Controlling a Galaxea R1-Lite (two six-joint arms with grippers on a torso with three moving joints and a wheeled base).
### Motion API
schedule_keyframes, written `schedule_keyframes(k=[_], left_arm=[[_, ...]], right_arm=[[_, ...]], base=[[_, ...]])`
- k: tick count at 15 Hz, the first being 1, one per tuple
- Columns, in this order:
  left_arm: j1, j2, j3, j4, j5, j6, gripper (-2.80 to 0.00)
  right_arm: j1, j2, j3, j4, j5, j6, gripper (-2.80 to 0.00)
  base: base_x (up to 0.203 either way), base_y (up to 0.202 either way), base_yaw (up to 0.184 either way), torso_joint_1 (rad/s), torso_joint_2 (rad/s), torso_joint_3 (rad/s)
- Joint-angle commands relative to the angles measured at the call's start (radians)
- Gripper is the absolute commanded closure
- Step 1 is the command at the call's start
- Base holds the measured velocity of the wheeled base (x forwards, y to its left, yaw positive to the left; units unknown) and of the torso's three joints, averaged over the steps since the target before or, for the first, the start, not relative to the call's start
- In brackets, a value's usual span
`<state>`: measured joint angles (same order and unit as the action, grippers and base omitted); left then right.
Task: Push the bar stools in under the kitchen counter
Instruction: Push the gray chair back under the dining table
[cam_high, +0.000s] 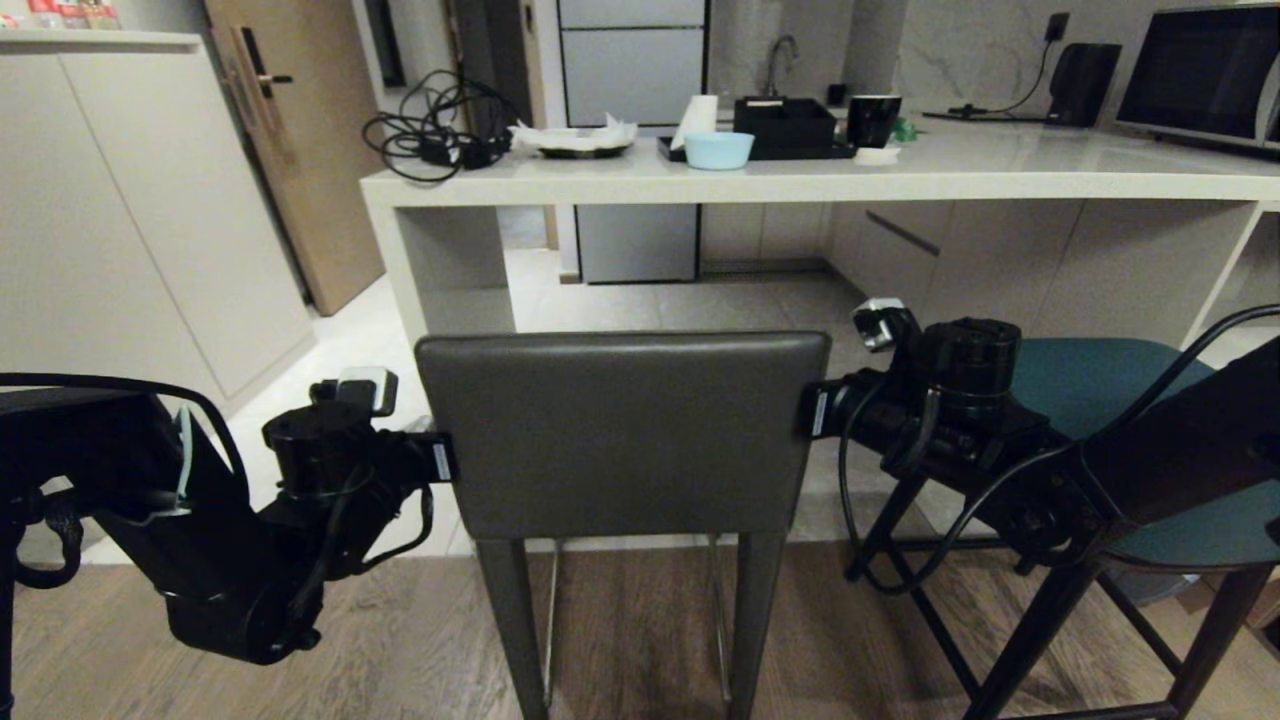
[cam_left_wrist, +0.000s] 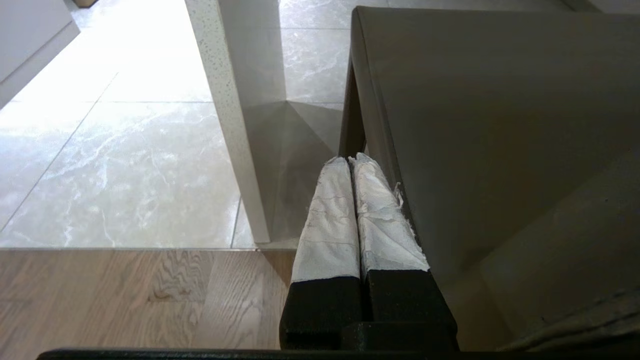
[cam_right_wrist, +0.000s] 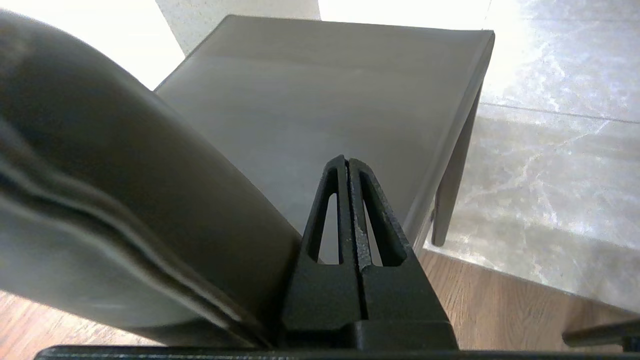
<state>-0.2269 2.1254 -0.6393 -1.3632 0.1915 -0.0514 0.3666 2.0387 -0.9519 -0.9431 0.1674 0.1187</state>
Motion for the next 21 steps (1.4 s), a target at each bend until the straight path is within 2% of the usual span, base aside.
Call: schedule_keyframes(k=[1, 3, 6, 9, 18, 21], left_arm=[[-0.002, -0.036, 0.021, -0.014, -0.009, -0.005, 0.00], [-0.007, -0.075, 0.047, -0.030, -0.048, -0.006, 0.00], [-0.027, -0.091, 0.086, -0.142, -0.084, 0.005, 0.00], [-0.032, -0.088, 0.127, -0.148, -0.085, 0.024, 0.00], [-0.026, -0.091, 0.130, -0.145, -0.084, 0.027, 0.00], [-0.029, -0.088, 0.129, -0.146, -0.084, 0.027, 0.00]], right_arm=[[0.002, 0.000, 0.009, -0.005, -0.003, 0.000, 0.00], [0.005, -0.018, 0.027, -0.024, -0.051, -0.002, 0.00], [0.010, -0.034, 0.097, -0.070, -0.088, -0.004, 0.00], [0.014, -0.034, 0.144, -0.113, -0.090, -0.004, 0.00], [0.061, -0.043, 0.145, -0.112, -0.095, -0.005, 0.00], [0.061, -0.043, 0.145, -0.112, -0.095, -0.005, 0.00]], base=[[0.000, 0.000, 0.000, 0.000, 0.00, 0.000], [0.000, 0.000, 0.000, 0.000, 0.00, 0.000], [0.000, 0.000, 0.000, 0.000, 0.00, 0.000], [0.000, 0.000, 0.000, 0.000, 0.00, 0.000], [0.000, 0.000, 0.000, 0.000, 0.00, 0.000], [0.135, 0.000, 0.002, 0.000, 0.00, 0.005]])
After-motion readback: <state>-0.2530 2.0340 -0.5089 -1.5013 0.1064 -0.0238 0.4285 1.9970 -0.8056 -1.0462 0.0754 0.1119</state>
